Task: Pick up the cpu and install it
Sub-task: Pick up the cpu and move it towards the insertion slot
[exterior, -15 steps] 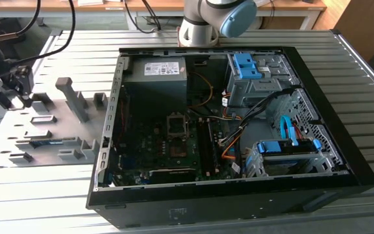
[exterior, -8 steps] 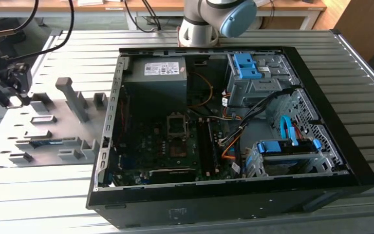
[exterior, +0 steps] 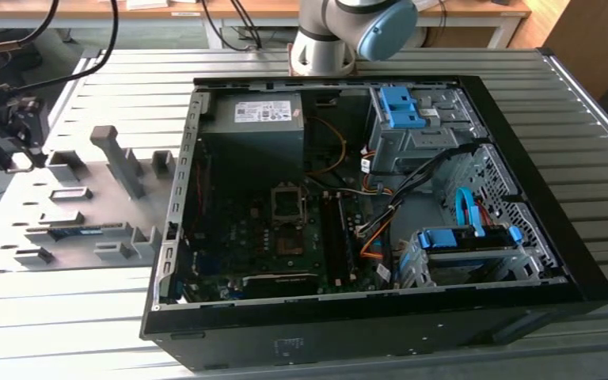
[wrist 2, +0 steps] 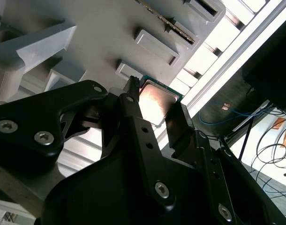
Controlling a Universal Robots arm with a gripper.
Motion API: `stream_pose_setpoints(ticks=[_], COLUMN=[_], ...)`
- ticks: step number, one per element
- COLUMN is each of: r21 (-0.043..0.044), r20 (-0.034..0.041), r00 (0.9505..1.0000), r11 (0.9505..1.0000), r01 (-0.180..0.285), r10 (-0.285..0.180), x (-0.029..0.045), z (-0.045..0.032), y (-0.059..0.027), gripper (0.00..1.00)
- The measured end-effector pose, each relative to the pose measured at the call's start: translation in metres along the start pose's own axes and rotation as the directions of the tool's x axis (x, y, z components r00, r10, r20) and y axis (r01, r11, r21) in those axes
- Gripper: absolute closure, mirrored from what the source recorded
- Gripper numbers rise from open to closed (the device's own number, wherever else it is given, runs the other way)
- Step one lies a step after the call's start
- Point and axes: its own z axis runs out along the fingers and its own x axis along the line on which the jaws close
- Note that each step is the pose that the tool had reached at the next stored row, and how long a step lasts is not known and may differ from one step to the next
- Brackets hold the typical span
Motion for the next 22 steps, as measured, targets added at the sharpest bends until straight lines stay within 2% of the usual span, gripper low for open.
stream_pose_setpoints(ticks=[13, 22], r21=[0.0000, 0.0000], r20=[0.0000, -0.0001], r00=[1.0000, 1.0000], r11=[1.0000, 1.0000], r01=[0.000, 0.000], r10=[0.000, 0.000], x=[0.0002, 0.0006], z=[-0.0097, -0.0218], y=[0.0001, 0.0002], gripper=[0.53, 0.53])
